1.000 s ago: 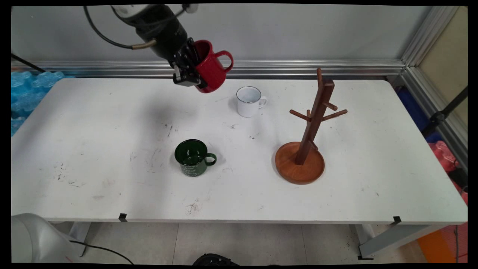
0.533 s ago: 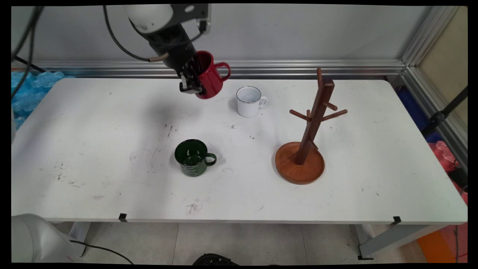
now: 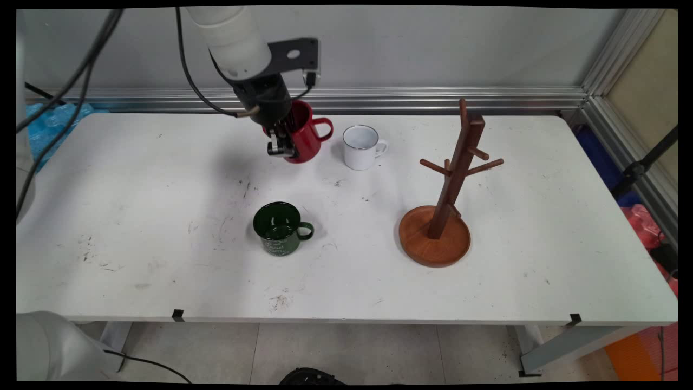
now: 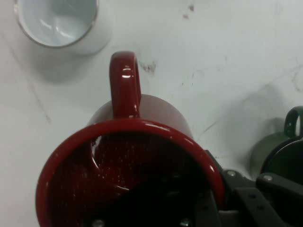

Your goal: Place the picked object on the table

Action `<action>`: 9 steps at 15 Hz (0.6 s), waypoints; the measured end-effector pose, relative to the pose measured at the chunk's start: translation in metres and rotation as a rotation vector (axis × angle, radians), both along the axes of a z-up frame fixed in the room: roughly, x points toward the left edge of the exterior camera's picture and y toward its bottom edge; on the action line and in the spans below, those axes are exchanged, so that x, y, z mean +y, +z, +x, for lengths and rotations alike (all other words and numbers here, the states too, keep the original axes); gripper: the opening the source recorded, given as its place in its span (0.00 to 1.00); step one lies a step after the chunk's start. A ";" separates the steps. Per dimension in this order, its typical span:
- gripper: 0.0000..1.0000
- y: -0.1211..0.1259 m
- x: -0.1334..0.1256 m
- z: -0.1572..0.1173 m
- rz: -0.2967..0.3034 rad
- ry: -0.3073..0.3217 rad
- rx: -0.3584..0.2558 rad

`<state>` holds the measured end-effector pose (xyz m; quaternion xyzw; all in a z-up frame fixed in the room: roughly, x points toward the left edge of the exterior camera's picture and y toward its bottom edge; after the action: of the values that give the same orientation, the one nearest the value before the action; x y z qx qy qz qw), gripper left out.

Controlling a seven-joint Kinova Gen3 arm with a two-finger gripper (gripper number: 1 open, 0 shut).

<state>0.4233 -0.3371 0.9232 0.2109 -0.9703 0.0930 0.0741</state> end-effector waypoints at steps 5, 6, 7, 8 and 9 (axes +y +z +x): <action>0.00 -0.033 -0.010 -0.007 0.044 -0.002 -0.041; 0.00 -0.038 -0.011 -0.008 0.052 -0.003 -0.046; 0.00 -0.043 -0.012 -0.010 0.059 -0.003 -0.050; 0.00 -0.048 -0.013 -0.011 0.065 -0.003 -0.054; 0.00 -0.053 -0.014 -0.012 0.071 -0.004 -0.058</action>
<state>0.4115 -0.3516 0.8705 0.2088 -0.9751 0.0644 0.0387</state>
